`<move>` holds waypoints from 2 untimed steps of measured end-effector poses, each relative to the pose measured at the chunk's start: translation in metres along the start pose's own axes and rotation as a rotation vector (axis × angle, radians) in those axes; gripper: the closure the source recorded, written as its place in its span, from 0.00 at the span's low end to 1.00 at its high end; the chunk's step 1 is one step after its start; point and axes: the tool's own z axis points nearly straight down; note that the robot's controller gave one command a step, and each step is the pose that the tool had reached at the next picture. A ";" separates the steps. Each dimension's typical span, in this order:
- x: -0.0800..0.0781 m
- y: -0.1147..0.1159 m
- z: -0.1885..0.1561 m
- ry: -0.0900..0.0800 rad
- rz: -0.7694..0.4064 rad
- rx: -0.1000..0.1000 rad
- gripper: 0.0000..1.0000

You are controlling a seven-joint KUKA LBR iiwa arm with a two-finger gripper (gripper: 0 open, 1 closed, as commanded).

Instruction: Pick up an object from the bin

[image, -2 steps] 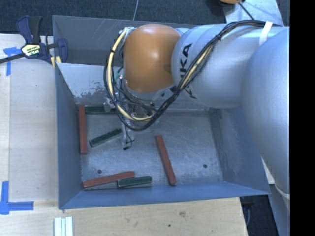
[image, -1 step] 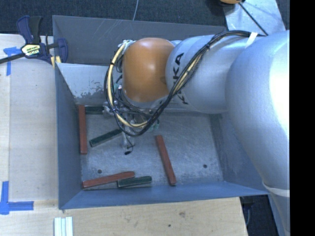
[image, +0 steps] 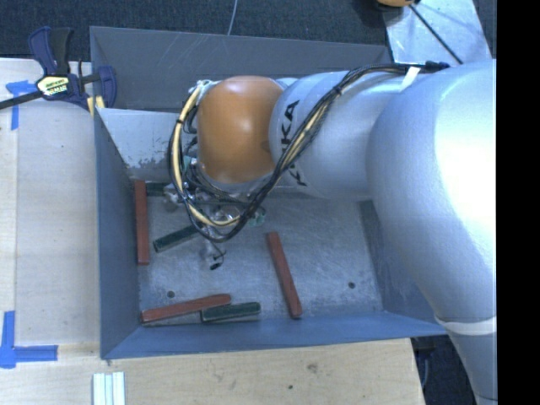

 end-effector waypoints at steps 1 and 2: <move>-0.004 0.005 0.006 -0.004 0.000 0.000 1.00; -0.004 0.005 0.006 -0.003 0.001 -0.001 1.00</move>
Offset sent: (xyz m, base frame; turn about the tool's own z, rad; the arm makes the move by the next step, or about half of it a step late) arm 0.0000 0.0000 0.0000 0.0000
